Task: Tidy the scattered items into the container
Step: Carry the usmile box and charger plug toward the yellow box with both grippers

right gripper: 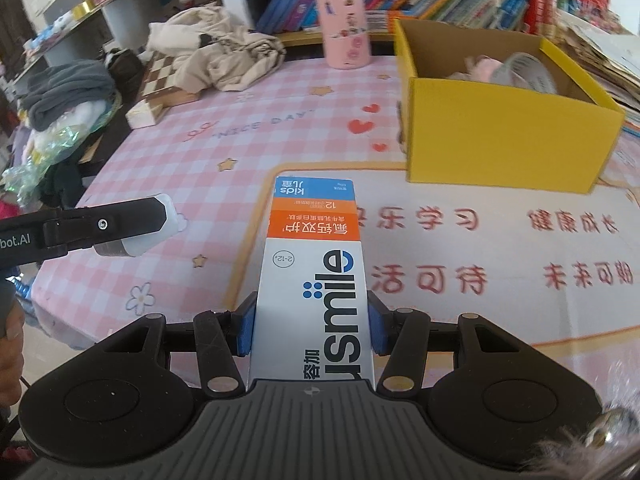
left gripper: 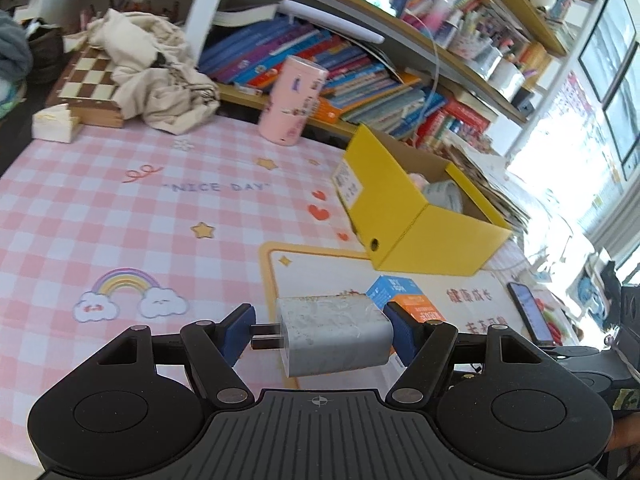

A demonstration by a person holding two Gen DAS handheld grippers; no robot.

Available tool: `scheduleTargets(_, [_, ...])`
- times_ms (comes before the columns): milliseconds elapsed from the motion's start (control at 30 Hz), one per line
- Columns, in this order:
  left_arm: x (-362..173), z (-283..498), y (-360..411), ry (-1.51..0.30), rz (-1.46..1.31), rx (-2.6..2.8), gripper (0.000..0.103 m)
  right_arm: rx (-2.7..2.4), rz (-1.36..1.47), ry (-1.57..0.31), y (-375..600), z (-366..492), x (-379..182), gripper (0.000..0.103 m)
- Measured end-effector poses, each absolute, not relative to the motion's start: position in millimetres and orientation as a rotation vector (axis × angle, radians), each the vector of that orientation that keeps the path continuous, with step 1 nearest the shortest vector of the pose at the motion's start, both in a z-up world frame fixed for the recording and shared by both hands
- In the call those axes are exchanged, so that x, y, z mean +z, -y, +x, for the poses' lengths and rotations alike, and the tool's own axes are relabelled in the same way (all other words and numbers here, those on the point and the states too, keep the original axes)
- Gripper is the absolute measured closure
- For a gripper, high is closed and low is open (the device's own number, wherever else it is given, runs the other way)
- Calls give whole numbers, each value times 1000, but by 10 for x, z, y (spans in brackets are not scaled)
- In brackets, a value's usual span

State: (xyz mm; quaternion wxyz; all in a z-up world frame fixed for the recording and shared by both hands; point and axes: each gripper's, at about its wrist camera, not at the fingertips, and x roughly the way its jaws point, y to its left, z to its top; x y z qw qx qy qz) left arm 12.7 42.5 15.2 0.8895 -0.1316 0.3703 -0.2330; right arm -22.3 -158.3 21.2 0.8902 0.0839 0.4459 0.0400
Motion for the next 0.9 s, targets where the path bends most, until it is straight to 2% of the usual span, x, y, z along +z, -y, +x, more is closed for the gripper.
scheduleTargets(900, [155, 281, 568, -808, -198, -609, 32, -35, 254, -942, 2503, -389, 152, 53])
